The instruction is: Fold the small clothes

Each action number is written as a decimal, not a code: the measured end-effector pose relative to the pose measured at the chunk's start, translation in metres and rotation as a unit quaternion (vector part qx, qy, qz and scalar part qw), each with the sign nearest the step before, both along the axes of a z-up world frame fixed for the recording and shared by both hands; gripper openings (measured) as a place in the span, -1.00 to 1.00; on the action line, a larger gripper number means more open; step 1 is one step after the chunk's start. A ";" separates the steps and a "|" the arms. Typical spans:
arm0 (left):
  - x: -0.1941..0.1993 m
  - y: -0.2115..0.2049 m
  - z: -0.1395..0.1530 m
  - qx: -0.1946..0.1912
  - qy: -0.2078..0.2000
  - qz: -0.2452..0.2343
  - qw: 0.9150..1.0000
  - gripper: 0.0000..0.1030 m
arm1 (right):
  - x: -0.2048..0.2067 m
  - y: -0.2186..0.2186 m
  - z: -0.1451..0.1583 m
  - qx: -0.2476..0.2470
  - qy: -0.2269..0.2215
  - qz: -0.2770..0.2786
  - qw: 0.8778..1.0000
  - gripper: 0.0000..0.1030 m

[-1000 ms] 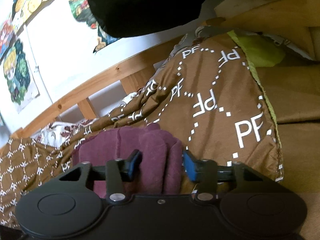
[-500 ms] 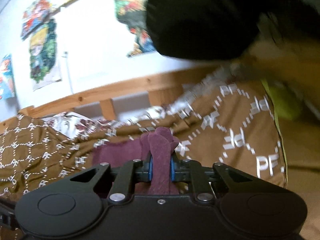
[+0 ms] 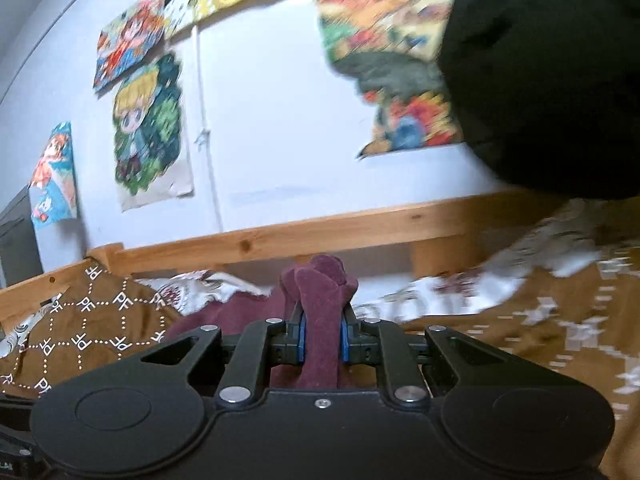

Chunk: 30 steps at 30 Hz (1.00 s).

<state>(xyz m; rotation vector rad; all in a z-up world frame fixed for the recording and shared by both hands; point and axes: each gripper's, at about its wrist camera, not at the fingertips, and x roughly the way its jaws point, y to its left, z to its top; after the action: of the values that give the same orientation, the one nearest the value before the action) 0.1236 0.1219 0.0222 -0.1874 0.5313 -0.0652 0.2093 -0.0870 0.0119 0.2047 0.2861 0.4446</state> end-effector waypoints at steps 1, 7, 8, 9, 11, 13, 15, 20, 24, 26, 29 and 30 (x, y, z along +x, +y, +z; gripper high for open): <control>0.004 0.007 -0.003 -0.002 0.004 0.012 1.000 0.01 | 0.009 0.011 -0.002 -0.003 0.007 0.007 1.000 -0.69; 0.022 0.021 -0.029 -0.015 0.052 0.041 0.998 0.05 | 0.044 0.060 -0.023 -0.039 0.047 0.030 0.998 -0.69; 0.023 0.022 -0.032 -0.014 0.056 0.043 0.997 0.06 | 0.047 0.062 -0.027 -0.045 0.052 0.029 0.997 -0.69; 0.021 0.023 -0.035 -0.013 0.056 0.044 0.997 0.10 | 0.049 0.062 -0.031 -0.048 0.060 0.023 0.997 -0.69; 0.023 0.022 -0.037 -0.012 0.062 0.044 0.997 0.15 | 0.052 0.056 -0.039 -0.040 0.078 0.011 0.996 -0.66; 0.027 0.021 -0.038 -0.011 0.072 0.046 0.996 0.24 | 0.058 0.045 -0.048 -0.010 0.111 -0.002 0.994 -0.58; 0.026 0.022 -0.036 -0.012 0.078 0.054 0.995 0.31 | 0.059 0.037 -0.053 0.004 0.127 -0.017 0.992 -0.46; 0.020 0.023 -0.031 -0.014 0.085 0.072 0.994 0.60 | 0.046 0.025 -0.051 0.012 0.124 -0.029 0.992 -0.18; 0.010 0.019 -0.019 -0.004 0.079 0.084 0.993 0.81 | 0.026 0.017 -0.043 0.013 0.113 -0.030 0.993 0.12; 0.003 0.017 -0.012 0.001 0.074 0.094 0.993 0.89 | 0.011 0.014 -0.038 0.012 0.103 -0.028 0.994 0.25; -0.009 0.015 0.002 0.008 0.064 0.101 0.993 0.95 | -0.012 0.011 -0.026 0.010 0.087 -0.025 0.996 0.44; -0.014 0.013 0.008 0.010 0.059 0.103 0.993 0.98 | -0.021 0.009 -0.022 0.012 0.080 -0.024 0.996 0.54</control>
<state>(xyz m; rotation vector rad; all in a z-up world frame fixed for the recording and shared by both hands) 0.1095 0.1353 0.0301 -0.2264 0.6269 0.1526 0.1882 -0.0782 -0.0099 0.2701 0.4323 0.3846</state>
